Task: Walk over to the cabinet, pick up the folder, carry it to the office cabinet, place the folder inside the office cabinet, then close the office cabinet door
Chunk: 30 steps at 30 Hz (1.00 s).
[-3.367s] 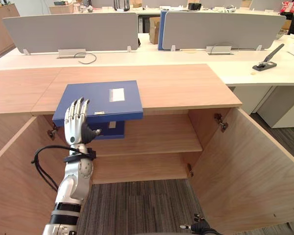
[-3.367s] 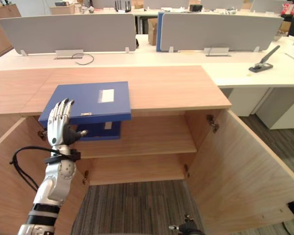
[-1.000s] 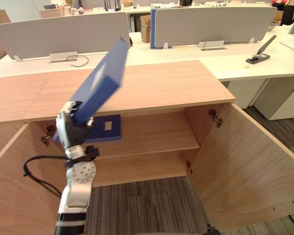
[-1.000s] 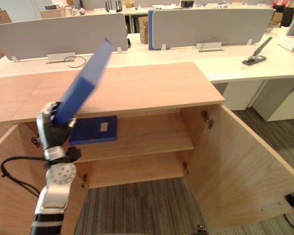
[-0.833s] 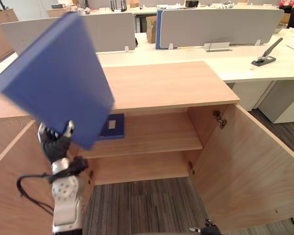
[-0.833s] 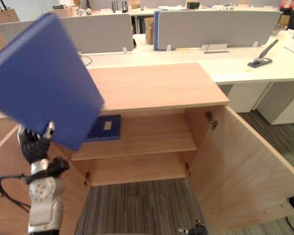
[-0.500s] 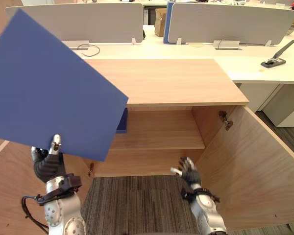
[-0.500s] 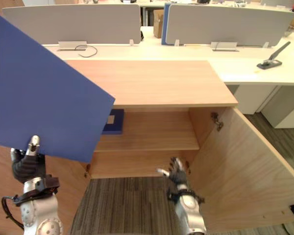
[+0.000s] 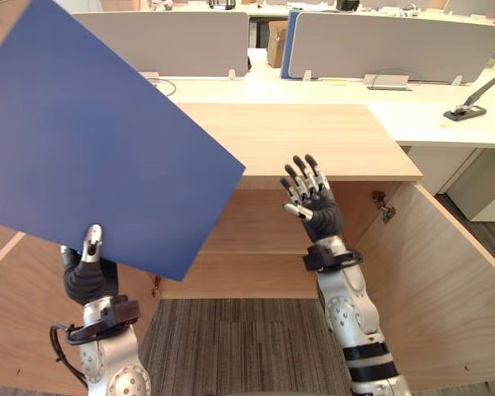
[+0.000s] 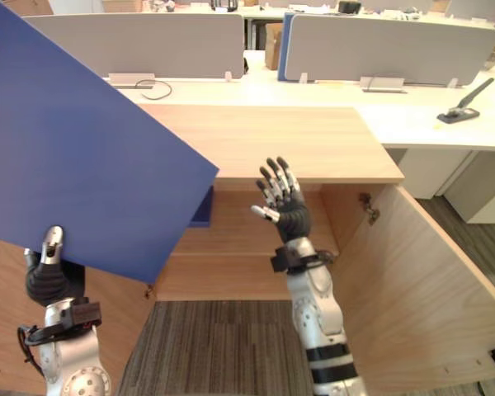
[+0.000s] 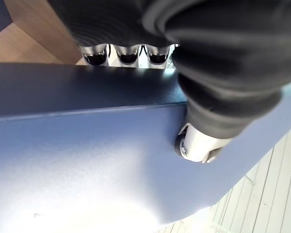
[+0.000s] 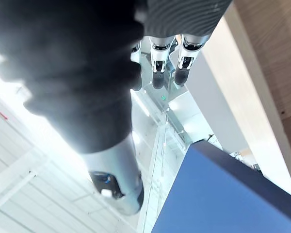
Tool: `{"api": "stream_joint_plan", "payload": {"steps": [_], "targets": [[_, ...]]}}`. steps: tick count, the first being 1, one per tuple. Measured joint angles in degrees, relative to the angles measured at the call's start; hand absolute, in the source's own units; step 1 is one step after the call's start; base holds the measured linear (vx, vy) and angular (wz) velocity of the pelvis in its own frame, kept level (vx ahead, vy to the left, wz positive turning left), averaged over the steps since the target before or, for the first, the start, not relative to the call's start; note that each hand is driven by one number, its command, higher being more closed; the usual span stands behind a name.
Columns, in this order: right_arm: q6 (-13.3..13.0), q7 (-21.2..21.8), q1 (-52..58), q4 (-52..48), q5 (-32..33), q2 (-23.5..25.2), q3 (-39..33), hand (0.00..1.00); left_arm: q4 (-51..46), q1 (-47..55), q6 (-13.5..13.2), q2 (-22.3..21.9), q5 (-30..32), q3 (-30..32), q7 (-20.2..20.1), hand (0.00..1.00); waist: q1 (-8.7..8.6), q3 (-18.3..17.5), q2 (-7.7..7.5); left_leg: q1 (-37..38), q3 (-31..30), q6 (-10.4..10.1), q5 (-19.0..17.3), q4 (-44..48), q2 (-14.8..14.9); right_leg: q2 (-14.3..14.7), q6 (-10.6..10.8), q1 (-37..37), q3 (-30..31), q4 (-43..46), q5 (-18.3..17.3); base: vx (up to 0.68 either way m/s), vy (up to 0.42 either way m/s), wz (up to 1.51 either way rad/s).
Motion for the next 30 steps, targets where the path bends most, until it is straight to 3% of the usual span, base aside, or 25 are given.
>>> {"api": "stream_joint_plan", "payload": {"steps": [11,26,30], "targets": [[0.5,0.5,-16.9,8.5,4.9,-10.1,4.2,0.00,1.5,0.0,0.3,3.7,2.0,-6.8,-3.3,1.00,0.51,-0.1,-0.09,0.3,-0.1,0.1,0.8,-0.3,0.0,-0.1,0.0,-0.1,-0.1,1.0,0.0,-0.02,0.003,0.00],[2.0,1.1,-29.1,18.4,5.7,-14.8,12.8,0.00,1.5,0.2,0.3,6.7,2.2,-9.9,-4.0,1.00,1.16,-0.2,-0.06,-0.1,-0.2,0.1,1.2,-0.3,0.0,-0.1,0.0,-0.6,-0.2,1.2,0.0,0.00,0.000,0.00],[2.6,3.1,-31.2,19.2,5.8,-17.5,16.0,0.00,1.5,0.7,0.3,7.5,2.2,-9.8,-4.0,1.00,1.18,-0.2,-0.06,-0.1,-0.2,0.0,1.4,-0.4,0.0,-0.1,0.0,-0.8,-0.2,1.4,0.0,0.00,0.000,0.00]]}}
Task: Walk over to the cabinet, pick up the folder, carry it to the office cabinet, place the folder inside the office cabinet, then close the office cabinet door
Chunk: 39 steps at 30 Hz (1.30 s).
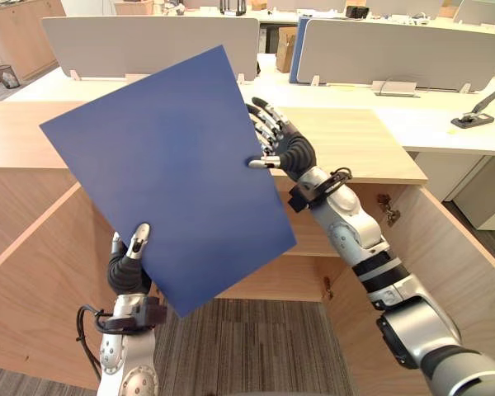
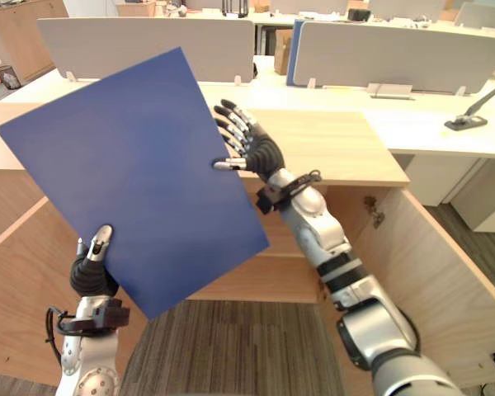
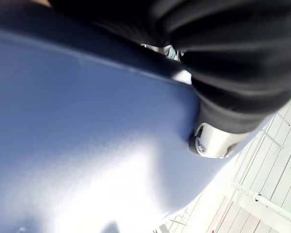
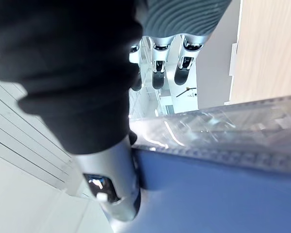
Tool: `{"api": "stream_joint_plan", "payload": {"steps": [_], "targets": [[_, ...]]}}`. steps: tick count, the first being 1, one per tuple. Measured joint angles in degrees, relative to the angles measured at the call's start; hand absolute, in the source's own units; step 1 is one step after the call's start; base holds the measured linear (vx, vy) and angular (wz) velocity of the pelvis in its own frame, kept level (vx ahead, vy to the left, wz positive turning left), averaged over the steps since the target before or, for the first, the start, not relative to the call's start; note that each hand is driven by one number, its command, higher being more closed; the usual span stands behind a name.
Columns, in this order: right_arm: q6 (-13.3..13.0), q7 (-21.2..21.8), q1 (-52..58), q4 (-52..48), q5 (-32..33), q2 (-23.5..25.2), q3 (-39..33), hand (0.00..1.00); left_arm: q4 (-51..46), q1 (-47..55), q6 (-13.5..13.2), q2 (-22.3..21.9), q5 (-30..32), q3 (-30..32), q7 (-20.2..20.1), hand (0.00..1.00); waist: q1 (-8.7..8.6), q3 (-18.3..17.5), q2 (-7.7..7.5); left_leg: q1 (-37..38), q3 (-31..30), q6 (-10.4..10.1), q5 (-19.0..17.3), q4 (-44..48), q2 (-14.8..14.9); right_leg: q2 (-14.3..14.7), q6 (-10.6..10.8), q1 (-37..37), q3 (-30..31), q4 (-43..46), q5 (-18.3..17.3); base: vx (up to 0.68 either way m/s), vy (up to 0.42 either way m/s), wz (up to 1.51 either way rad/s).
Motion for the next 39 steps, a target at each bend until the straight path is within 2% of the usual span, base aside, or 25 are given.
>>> {"api": "stream_joint_plan", "payload": {"steps": [7,8,16,19,20,24,29,32,34,35,36,37,39], "targets": [[1.3,6.1,-2.3,-1.1,4.0,-7.3,9.5,0.00,0.0,1.6,-0.2,1.8,0.2,-0.6,-0.1,1.00,0.00,-1.7,-0.03,-0.9,0.0,-0.1,0.2,0.0,0.1,0.1,-0.1,-1.0,0.0,0.1,0.1,0.00,0.000,0.00],[1.8,6.5,-2.9,-1.4,4.8,-9.0,10.8,1.00,0.0,1.6,-0.3,2.2,0.2,-0.8,-0.1,1.00,0.06,-1.7,-0.03,-0.9,0.0,-0.1,0.2,0.0,0.1,0.1,-0.1,-1.0,0.0,0.1,0.1,0.00,0.000,0.00],[5.1,9.3,-5.7,-5.3,11.5,-20.6,21.6,1.00,0.0,1.7,-1.7,5.9,1.3,-1.1,-0.8,1.00,0.40,-1.8,-0.04,-1.1,0.1,-0.2,0.3,0.0,0.2,0.3,-0.3,-1.1,0.0,0.1,0.2,0.00,0.000,0.00],[5.5,9.3,-5.7,-6.1,12.1,-22.5,22.5,1.00,-0.4,1.6,-2.2,7.0,2.6,-1.8,-0.8,1.00,0.49,-2.1,-0.03,-1.2,0.2,-0.2,0.3,0.0,0.2,0.4,-0.4,-1.3,0.1,0.1,0.3,0.00,0.000,0.00],[5.5,9.3,-5.9,-6.1,13.3,-23.2,23.3,1.00,-0.4,1.7,-2.4,7.1,3.0,-2.3,-0.8,0.00,0.52,-2.6,-0.04,-1.4,0.2,-0.2,0.3,0.0,0.2,0.4,-0.4,-1.4,0.1,0.0,0.3,0.00,0.000,0.00],[5.5,9.2,-6.1,-6.4,13.8,-24.8,23.6,1.00,-0.7,1.7,-2.4,8.1,3.2,-4.8,-1.3,0.00,0.95,-3.4,-0.01,-1.5,0.2,-0.3,0.2,0.0,0.2,0.6,-0.4,-1.4,0.1,-0.2,0.3,0.00,0.000,0.00],[5.4,9.1,-6.1,-6.9,13.3,-25.4,23.5,1.00,-1.5,1.7,-2.8,8.3,2.6,-5.0,-1.3,0.00,1.31,-3.4,0.13,-1.5,0.3,-0.3,0.2,0.0,0.2,0.6,-0.4,-1.4,0.1,-0.2,0.3,0.00,0.000,0.00],[5.3,8.9,-3.5,-9.3,10.9,-25.5,20.5,1.00,-0.5,1.5,-2.9,8.2,2.5,-4.9,-1.9,0.00,1.41,-3.4,0.13,-1.5,0.3,-0.3,0.2,0.0,0.2,0.6,-0.4,-1.4,0.1,-0.1,0.3,0.00,0.000,0.00],[5.2,8.4,0.2,-12.3,6.7,-25.1,15.8,1.00,2.8,1.3,-2.7,7.6,1.4,-5.1,-3.4,0.00,1.59,-3.4,0.26,-1.5,0.3,-0.3,0.2,0.0,0.1,0.5,-0.4,-1.4,0.1,-0.1,0.3,0.00,0.000,0.00],[5.3,8.0,3.8,-14.6,3.3,-23.9,11.0,1.00,6.3,0.8,-2.4,6.2,0.5,-5.1,-4.4,0.00,1.64,-3.4,0.32,-1.5,0.3,-0.3,0.2,0.0,0.1,0.5,-0.4,-1.5,0.1,-0.1,0.3,0.00,0.000,0.00],[5.0,5.8,8.2,-16.8,-2.3,-20.8,4.4,1.00,10.2,-0.2,-1.4,3.8,-1.1,-4.6,-4.7,0.00,1.61,-3.4,0.36,-1.5,0.3,-0.3,0.2,0.0,0.0,0.4,-0.4,-1.5,0.1,0.0,0.3,0.00,0.000,0.00],[5.0,4.7,10.1,-17.7,-5.0,-18.7,0.9,1.00,12.3,-0.7,-0.9,2.4,-1.8,-4.0,-4.6,0.00,1.53,-3.4,0.42,-1.5,0.3,-0.3,0.2,0.0,0.0,0.4,-0.4,-1.5,0.1,0.0,0.3,0.00,0.000,0.00],[3.8,1.0,15.0,-21.3,-14.5,-8.6,-12.0,1.00,21.0,-1.6,1.6,-3.4,-5.3,1.3,-3.5,0.00,0.37,-3.7,0.86,-2.0,0.4,-0.2,0.3,0.0,0.1,0.4,-0.4,-2.3,0.3,0.1,0.2,0.00,0.001,-0.02]]}}
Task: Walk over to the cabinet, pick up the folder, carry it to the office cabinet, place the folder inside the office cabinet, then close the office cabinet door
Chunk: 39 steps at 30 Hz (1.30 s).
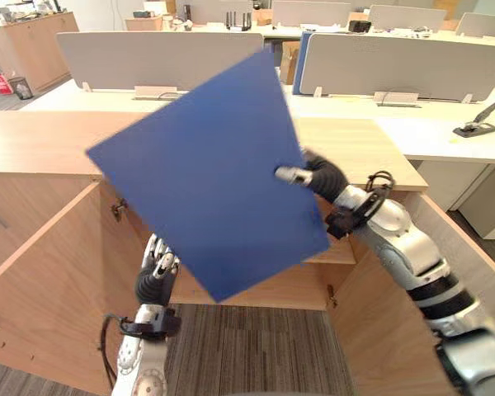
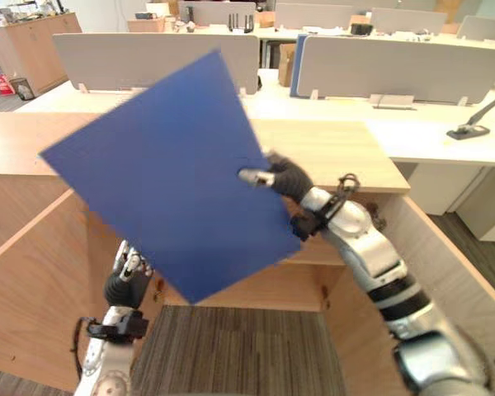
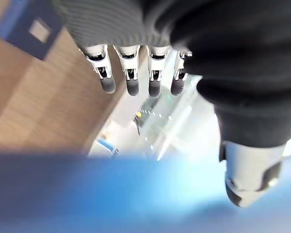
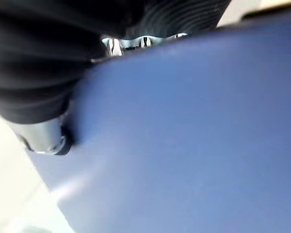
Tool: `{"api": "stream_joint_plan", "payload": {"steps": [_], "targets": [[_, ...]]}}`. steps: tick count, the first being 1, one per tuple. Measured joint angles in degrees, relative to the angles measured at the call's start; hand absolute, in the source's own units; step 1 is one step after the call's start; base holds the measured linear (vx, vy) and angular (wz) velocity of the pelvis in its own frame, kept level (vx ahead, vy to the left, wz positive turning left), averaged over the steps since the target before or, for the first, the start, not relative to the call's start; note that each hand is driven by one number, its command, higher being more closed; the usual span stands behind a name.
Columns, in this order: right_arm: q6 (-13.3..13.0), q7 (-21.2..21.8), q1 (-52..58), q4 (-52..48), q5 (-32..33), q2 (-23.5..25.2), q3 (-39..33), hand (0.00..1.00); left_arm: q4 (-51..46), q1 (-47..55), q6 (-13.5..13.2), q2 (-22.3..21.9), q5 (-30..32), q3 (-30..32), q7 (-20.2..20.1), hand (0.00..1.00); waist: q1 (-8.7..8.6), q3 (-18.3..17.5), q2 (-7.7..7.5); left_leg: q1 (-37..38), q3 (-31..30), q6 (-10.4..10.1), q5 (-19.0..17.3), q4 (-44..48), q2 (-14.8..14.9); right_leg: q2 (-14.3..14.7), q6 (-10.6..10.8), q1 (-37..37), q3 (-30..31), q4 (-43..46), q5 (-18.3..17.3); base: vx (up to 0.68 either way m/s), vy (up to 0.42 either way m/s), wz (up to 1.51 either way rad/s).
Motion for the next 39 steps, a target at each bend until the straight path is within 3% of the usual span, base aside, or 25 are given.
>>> {"api": "stream_joint_plan", "payload": {"steps": [3,6,7,10,14,16,20,22,23,24,25,26,28,30,31,32,33,34,36,38,39], "targets": [[-3.7,-7.0,3.9,-6.5,-12.0,8.4,-11.0,1.00,6.5,1.1,1.9,-3.3,-6.5,4.6,2.3,0.00,-1.11,-0.1,0.27,-0.1,0.0,0.0,0.0,0.0,0.1,0.0,0.0,-0.2,0.2,-0.1,0.0,0.00,0.005,-0.03],[-4.3,-12.2,6.9,-10.3,-21.5,10.2,-14.8,1.00,9.4,2.5,2.4,-3.7,-8.4,5.3,3.7,0.00,-1.51,-0.2,0.40,-0.1,0.0,0.0,0.0,0.0,0.1,0.1,0.0,-0.1,0.2,-0.2,0.0,0.00,0.000,0.00],[-5.0,-15.3,8.7,-11.7,-29.5,10.7,-14.8,1.00,11.6,2.9,3.0,-3.7,-8.2,5.6,4.4,0.00,-1.78,-0.3,0.53,-0.1,0.0,0.0,0.0,0.0,0.2,0.1,0.0,-0.1,0.2,-0.3,0.0,0.00,0.000,0.00],[-6.0,-20.0,11.9,-12.2,-40.0,12.3,-14.8,1.00,17.4,2.9,3.7,-3.6,-6.9,6.4,5.5,0.00,-1.94,-0.4,0.55,-0.1,-0.1,0.0,0.0,0.0,0.3,0.1,0.0,-0.1,0.2,-0.4,0.0,0.00,0.000,0.00],[-6.4,-24.8,16.1,-12.6,-47.4,14.9,-16.0,1.00,26.8,3.0,4.8,-3.5,-5.0,8.8,6.1,0.00,-2.15,-0.5,0.42,-0.1,-0.1,0.0,-0.1,0.0,0.3,0.1,0.0,-0.2,0.2,-0.8,0.0,0.00,0.000,0.00],[-7.0,-25.8,19.8,-12.8,-50.8,15.3,-16.3,1.00,33.1,3.3,5.3,-2.9,0.9,10.3,6.2,0.00,-2.14,-0.5,0.41,-0.1,-0.2,-0.1,-0.2,0.0,0.3,0.1,0.0,-0.1,0.1,-0.9,0.1,0.00,0.000,0.00],[-8.3,-25.1,27.5,-11.8,-50.0,18.2,-15.3,1.00,45.7,2.5,6.8,-0.3,13.0,9.6,6.1,0.00,-2.34,-0.5,0.31,-0.6,-0.4,-0.1,-0.2,0.1,0.5,0.3,-0.1,-0.1,0.0,-1.0,0.1,0.00,-0.001,0.02],[-8.3,-24.9,30.8,-9.2,-47.0,21.3,-14.0,1.00,50.7,1.9,7.6,0.2,14.7,10.0,6.1,0.00,-2.51,0.2,-0.20,-2.5,-0.6,-0.2,-2.0,3.8,0.7,0.4,-0.1,-0.2,-0.1,-0.8,0.1,0.00,-0.004,0.04],[-8.3,-24.8,33.3,-7.6,-45.5,23.5,-13.2,1.00,52.5,1.1,7.5,0.6,15.1,12.1,6.1,0.00,-2.50,1.1,-0.33,-5.2,-0.6,-0.3,-5.2,10.6,1.2,0.5,-0.5,0.0,-0.1,-0.2,-0.2,-0.04,-0.009,0.00],[-8.0,-24.6,35.5,-7.1,-44.0,24.9,-12.0,1.00,55.4,-0.1,7.8,0.8,15.9,13.3,6.2,0.00,-2.13,3.2,0.52,-7.3,-0.7,-0.7,-8.8,18.1,2.3,1.2,-1.2,1.2,-0.2,0.7,-1.3,-0.04,-0.008,-0.03],[-7.8,-24.4,36.5,-7.0,-43.5,25.4,-11.3,1.00,56.7,-0.3,8.0,0.6,16.3,13.8,6.5,0.00,-1.97,4.3,0.83,-8.0,-0.6,-0.9,-10.0,21.4,2.8,1.5,-1.4,1.7,-0.2,1.1,-2.0,-0.10,-0.008,0.03],[-7.7,-24.2,39.7,-7.4,-42.3,26.1,-9.3,1.00,58.7,-0.2,8.4,0.2,16.4,16.0,7.3,0.00,-2.02,6.5,0.83,-11.5,-0.2,-1.5,-10.6,31.4,3.4,1.9,-2.1,3.1,0.1,1.2,-2.9,-0.13,-0.015,0.04],[-7.6,-24.1,41.2,-8.1,-42.0,26.1,-8.9,1.00,58.8,0.0,8.6,-0.2,16.4,17.5,7.9,0.00,-1.98,7.1,0.72,-14.0,0.0,-2.4,-9.8,35.6,3.7,2.1,-2.3,3.6,1.0,-0.2,-3.0,-0.11,-0.014,-0.04],[-7.5,-23.9,41.3,-9.7,-41.8,26.0,-8.9,1.00,60.3,0.4,8.5,-1.2,17.0,18.6,8.0,0.00,-1.25,6.7,1.40,-13.4,-0.1,-3.7,-8.1,31.7,3.4,3.0,-2.8,4.7,3.4,-3.6,-2.9,0.05,0.012,-0.13],[-7.6,-23.9,40.1,-10.4,-41.7,25.9,-9.2,1.00,60.9,-0.4,8.4,-1.3,17.4,18.7,8.0,0.00,-1.23,7.9,2.26,-12.6,0.1,-4.1,-8.5,30.3,3.5,2.4,-2.9,2.4,3.7,0.2,-2.7,0.01,0.045,0.11],[-7.5,-23.9,39.4,-10.0,-41.5,26.7,-9.7,1.00,61.0,-1.0,8.4,-1.1,17.6,19.0,8.0,0.00,-1.64,9.5,1.39,-12.8,-0.2,-3.7,-8.2,31.1,2.9,1.7,-2.9,1.2,3.9,2.6,-2.8,-0.07,0.048,-0.08],[-7.1,-23.8,39.1,-9.5,-41.6,26.4,-9.2,1.00,60.9,-0.9,8.3,-1.2,17.9,20.2,8.0,0.00,-0.63,9.7,0.93,-13.1,-0.3,-2.7,-9.0,31.1,2.3,0.9,-2.8,1.0,5.1,3.1,-3.0,-0.08,0.063,-0.16],[-7.1,-23.8,38.8,-9.5,-41.6,26.4,-8.8,1.00,61.0,-0.6,8.4,-1.2,18.4,20.3,8.0,0.00,-0.39,9.7,1.02,-13.0,-0.3,-1.9,-9.9,30.2,2.2,0.6,-2.8,0.8,5.6,3.0,-3.0,-0.03,0.034,-0.41],[-7.1,-23.8,38.1,-9.2,-41.2,26.4,-7.4,1.00,61.0,0.1,8.4,-1.3,19.2,20.2,8.1,0.00,-0.41,9.6,1.23,-11.6,-1.3,-2.3,-10.7,23.1,2.9,0.2,-2.7,-0.4,6.2,2.9,-3.1,0.02,0.090,-0.27],[-7.1,-23.5,38.1,-8.8,-41.3,26.1,-6.8,1.00,61.0,0.5,8.4,-1.5,19.3,20.2,8.1,0.00,-0.58,8.7,2.17,-9.7,-1.3,-2.4,-8.1,16.5,3.7,0.2,-1.8,-0.9,6.5,2.9,-3.3,0.07,0.144,-0.19],[-7.1,-23.3,38.1,-7.4,-41.3,26.0,-6.1,1.00,61.1,0.7,8.3,-1.1,19.3,20.1,8.1,0.00,-0.46,7.8,1.04,-8.5,-0.6,-1.6,-6.9,14.0,2.4,-1.0,-0.8,-0.9,7.0,2.5,-3.0,0.12,0.168,-0.13]]}}
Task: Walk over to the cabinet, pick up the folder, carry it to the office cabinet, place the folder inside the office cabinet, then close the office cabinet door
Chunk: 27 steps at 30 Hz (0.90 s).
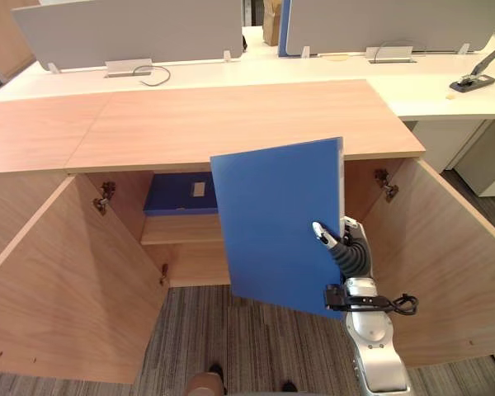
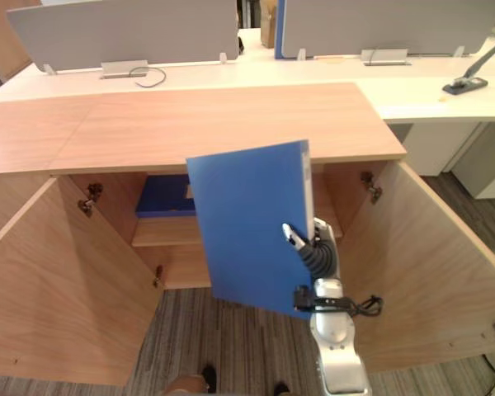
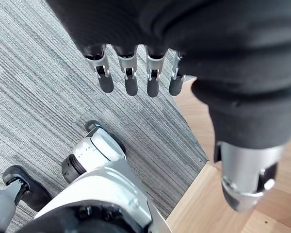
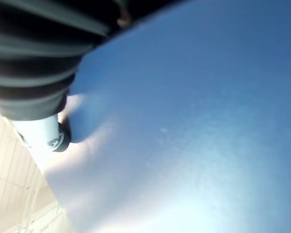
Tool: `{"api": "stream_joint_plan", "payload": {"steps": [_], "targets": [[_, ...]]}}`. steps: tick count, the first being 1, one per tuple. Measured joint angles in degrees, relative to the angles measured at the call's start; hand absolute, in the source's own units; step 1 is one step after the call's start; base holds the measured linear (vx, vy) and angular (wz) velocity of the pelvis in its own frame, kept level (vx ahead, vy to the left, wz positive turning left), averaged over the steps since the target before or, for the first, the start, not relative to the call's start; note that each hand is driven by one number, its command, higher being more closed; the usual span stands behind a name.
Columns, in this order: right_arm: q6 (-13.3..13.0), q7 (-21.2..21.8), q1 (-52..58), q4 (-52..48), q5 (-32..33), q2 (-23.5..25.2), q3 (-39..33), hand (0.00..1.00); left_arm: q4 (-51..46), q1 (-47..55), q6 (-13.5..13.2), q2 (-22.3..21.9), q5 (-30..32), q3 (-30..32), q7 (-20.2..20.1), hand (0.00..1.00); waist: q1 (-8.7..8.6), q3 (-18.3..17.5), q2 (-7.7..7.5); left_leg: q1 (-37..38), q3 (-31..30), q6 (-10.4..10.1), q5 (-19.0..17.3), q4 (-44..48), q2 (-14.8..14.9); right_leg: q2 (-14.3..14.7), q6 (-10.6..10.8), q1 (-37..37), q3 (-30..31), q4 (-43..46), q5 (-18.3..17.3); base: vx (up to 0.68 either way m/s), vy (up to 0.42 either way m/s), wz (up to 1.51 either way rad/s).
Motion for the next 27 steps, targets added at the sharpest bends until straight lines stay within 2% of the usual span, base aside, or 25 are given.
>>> {"api": "stream_joint_plan", "payload": {"steps": [1,2,4,7,8,9,10,12,13,14,15,16,17,18,19,20,21,22,23,24,27], "targets": [[0.0,0.2,0.0,1.4,-0.2,-0.3,1.3,1.00,0.4,0.1,-0.1,1.0,0.0,-0.8,0.1,0.00,0.06,-1.1,-0.79,0.8,0.9,0.6,0.9,-1.9,-1.4,-1.5,1.7,0.1,0.3,-0.7,0.8,0.21,0.248,-0.14],[0.0,0.5,-0.1,2.2,-0.3,-0.5,1.8,1.00,0.6,0.1,-0.1,1.5,0.0,-1.4,0.2,0.00,0.04,-1.8,-1.08,1.0,1.4,0.8,1.2,-2.5,-1.9,-2.1,2.4,0.1,0.4,-0.9,1.0,0.22,0.199,-0.14],[0.0,2.2,-2.2,6.8,-0.5,-0.8,3.9,1.00,0.7,-0.2,-0.3,2.2,0.1,-3.2,0.5,0.00,0.27,-3.6,-1.50,2.5,3.0,2.7,1.6,-4.5,-4.2,-4.4,4.3,0.1,1.1,-1.4,0.7,0.23,0.195,-0.18],[0.0,4.0,-3.4,11.2,-1.1,-1.5,5.2,1.00,0.2,-1.1,-1.1,1.9,0.2,-3.6,1.0,0.00,0.78,-4.4,-0.81,3.9,4.1,4.0,0.5,-5.4,-6.6,-6.9,6.2,-1.6,2.3,2.6,-2.0,0.20,0.214,-0.17],[0.0,4.3,-3.4,11.5,-1.3,-1.9,5.9,1.00,0.2,-1.1,-1.2,1.9,0.2,-3.6,1.0,0.00,0.80,-4.5,-0.82,4.1,4.2,3.9,0.0,-5.4,-7.1,-7.4,6.4,-2.7,2.6,4.8,-3.1,0.13,0.161,-0.22],[0.0,4.9,-3.3,11.9,-1.9,-2.9,6.7,1.00,0.0,-1.1,-1.3,1.9,0.3,-3.7,1.1,0.00,0.68,-4.4,-0.75,4.8,4.7,4.2,-0.6,-5.7,-7.9,-8.1,6.5,-5.3,2.7,11.3,-5.5,0.10,0.109,-0.19],[0.1,5.4,-3.3,12.0,-2.5,-3.3,7.2,1.00,0.0,-1.1,-1.3,1.9,0.3,-3.7,1.1,0.00,0.68,-4.3,-0.72,5.4,5.1,4.3,-0.8,-5.7,-8.2,-8.3,6.1,-6.7,2.6,15.4,-6.4,0.11,0.115,-0.24],[0.2,6.9,-3.3,12.1,-3.1,-4.0,8.6,1.00,-0.3,-1.1,-1.3,2.3,0.4,-3.7,1.0,0.00,0.07,-2.9,-1.45,8.4,4.6,5.1,-1.4,-4.6,-9.6,-11.1,4.3,-13.1,-0.5,32.5,-7.0,0.11,0.081,-0.11],[0.2,7.3,-3.3,12.1,-3.2,-4.0,8.8,1.00,-0.2,-1.0,-1.3,2.5,0.8,-3.8,1.0,0.00,-0.28,-2.5,-1.52,9.2,4.1,5.7,-1.8,-4.2,-9.9,-12.3,3.6,-13.5,-2.5,35.4,-6.5,0.12,0.041,0.07],[0.2,7.7,-3.4,12.1,-3.3,-4.0,9.8,1.00,-0.2,-1.0,-1.3,2.5,1.7,-3.7,0.9,0.00,-0.67,-2.3,-1.33,10.2,3.3,7.2,-2.8,-3.7,-10.0,-14.3,2.4,-13.9,-6.2,38.9,-5.8,0.12,0.014,0.09],[0.1,7.9,-3.5,12.2,-3.5,-4.1,10.4,1.00,-0.2,-1.1,-1.2,2.5,2.7,-3.7,0.9,0.00,-1.08,-2.1,-1.23,10.7,2.6,7.8,-3.2,-3.7,-10.0,-15.4,1.1,-14.4,-8.4,41.0,-6.2,0.10,0.005,0.09],[0.1,8.3,-3.5,12.2,-3.6,-4.0,10.9,1.00,-0.2,-1.2,-1.2,2.5,3.0,-3.7,0.9,0.00,-1.32,-2.0,-1.39,10.7,2.4,7.9,-3.2,-3.7,-9.9,-15.5,1.2,-14.6,-8.9,41.4,-7.5,0.07,-0.022,0.11],[0.1,9.1,-3.6,12.2,-3.7,-4.0,11.7,1.00,-0.1,-1.5,-1.1,2.6,3.8,-3.7,0.9,0.00,-1.31,-1.6,-1.32,10.6,2.0,7.9,-3.4,-3.7,-9.3,-14.2,1.8,-15.2,-8.9,40.4,-10.3,0.04,-0.073,0.10],[0.1,9.7,-3.8,12.2,-3.7,-4.2,12.4,1.00,0.0,-1.7,-1.1,2.7,3.9,-3.6,0.9,0.00,-1.31,-0.9,-0.78,10.7,1.7,7.6,-3.8,-3.2,-8.0,-11.3,2.4,-15.3,-8.4,36.1,-11.2,0.03,-0.068,0.09],[0.1,10.1,-3.8,12.3,-3.7,-4.2,12.6,1.00,0.2,-1.8,-1.1,2.7,4.0,-3.6,0.9,0.00,-1.30,-0.5,-0.58,10.6,1.6,7.3,-4.0,-2.9,-7.2,-9.7,2.7,-14.9,-8.0,32.5,-11.0,0.02,-0.137,0.15],[0.1,10.3,-3.7,12.4,-3.5,-4.0,12.7,1.00,0.8,-1.8,-1.0,3.0,4.5,-3.5,0.9,0.00,-1.32,-0.1,-1.02,10.7,1.2,6.7,-4.2,-2.5,-6.4,-6.9,3.3,-13.0,-7.1,23.2,-9.3,0.01,-0.127,0.28],[0.1,10.3,-3.7,12.4,-3.3,-4.0,12.6,1.00,1.1,-1.8,-0.9,3.8,5.2,-3.3,0.7,0.00,-1.38,0.2,-2.16,10.7,0.2,5.9,-4.6,-2.2,-6.9,-6.1,1.7,-12.1,-6.8,18.8,-3.6,0.05,-0.237,0.47],[0.2,10.4,-2.9,12.3,-2.9,-5.5,12.6,1.00,2.1,-1.7,-0.7,3.6,6.4,-3.2,0.5,0.00,-1.36,-0.5,-1.30,10.7,-0.9,4.7,-5.1,-1.9,-5.7,-5.3,1.9,-11.3,-7.5,17.3,-2.4,0.06,-0.178,0.34],[0.2,10.6,-2.9,12.3,-2.9,-6.3,12.6,1.00,2.1,-1.5,-0.6,3.2,6.6,-2.9,0.4,0.00,-1.03,-0.8,-0.93,10.6,-0.9,4.4,-5.2,-2.1,-4.9,-4.4,1.6,-11.0,-7.7,16.2,-2.1,0.09,-0.207,0.16],[0.3,11.1,-2.8,12.2,-2.7,-7.2,13.0,1.00,2.1,-1.0,-0.5,2.2,6.7,-1.8,0.4,0.00,-0.98,-1.1,0.10,10.2,-0.9,3.6,-5.2,-2.7,-3.3,-2.7,1.1,-10.0,-8.6,13.1,-1.1,0.07,-0.135,-0.06],[0.3,12.4,-2.4,12.2,-2.4,-7.5,13.2,1.00,2.2,-1.0,0.0,1.9,6.5,-0.7,0.3,0.00,-1.12,-1.6,0.65,9.1,-1.3,1.7,-4.3,-4.5,-0.8,0.3,-0.5,-9.0,-9.6,7.6,1.3,0.11,-0.157,0.02]]}}
